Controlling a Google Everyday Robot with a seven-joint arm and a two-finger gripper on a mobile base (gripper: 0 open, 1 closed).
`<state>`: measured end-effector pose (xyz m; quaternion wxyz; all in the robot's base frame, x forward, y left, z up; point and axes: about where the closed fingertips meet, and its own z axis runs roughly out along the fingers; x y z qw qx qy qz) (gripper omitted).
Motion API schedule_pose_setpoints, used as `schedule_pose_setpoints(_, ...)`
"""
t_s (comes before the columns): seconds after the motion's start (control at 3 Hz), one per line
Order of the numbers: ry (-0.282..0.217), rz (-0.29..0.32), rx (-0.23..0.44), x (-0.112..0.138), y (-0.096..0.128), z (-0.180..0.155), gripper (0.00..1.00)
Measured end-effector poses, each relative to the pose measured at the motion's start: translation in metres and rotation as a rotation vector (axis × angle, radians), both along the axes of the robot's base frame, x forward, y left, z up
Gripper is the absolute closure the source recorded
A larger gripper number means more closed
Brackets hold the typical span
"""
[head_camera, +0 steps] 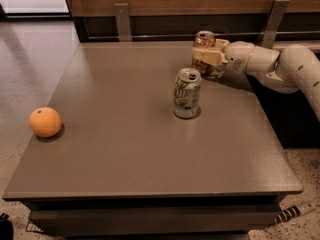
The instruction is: Move orange can near orange
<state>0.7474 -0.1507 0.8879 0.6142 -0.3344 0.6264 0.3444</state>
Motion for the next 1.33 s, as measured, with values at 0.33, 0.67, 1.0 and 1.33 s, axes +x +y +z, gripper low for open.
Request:
schedule_pose_setpoints(0.33,-0.008,-0.004,0.005,-0.003,0.000,0.016,1.00)
schedule_pose_setpoints(0.67,-0.035,-0.020,0.000,-0.013,0.001,0.048,1.00)
schedule_pose_setpoints(1.0,-0.057,-0.020,-0.005,-0.029,0.009,0.083,1.00)
schedule_pose_setpoints(1.33,-0.067,-0.015,-0.010,-0.048,0.019,0.113,1.00)
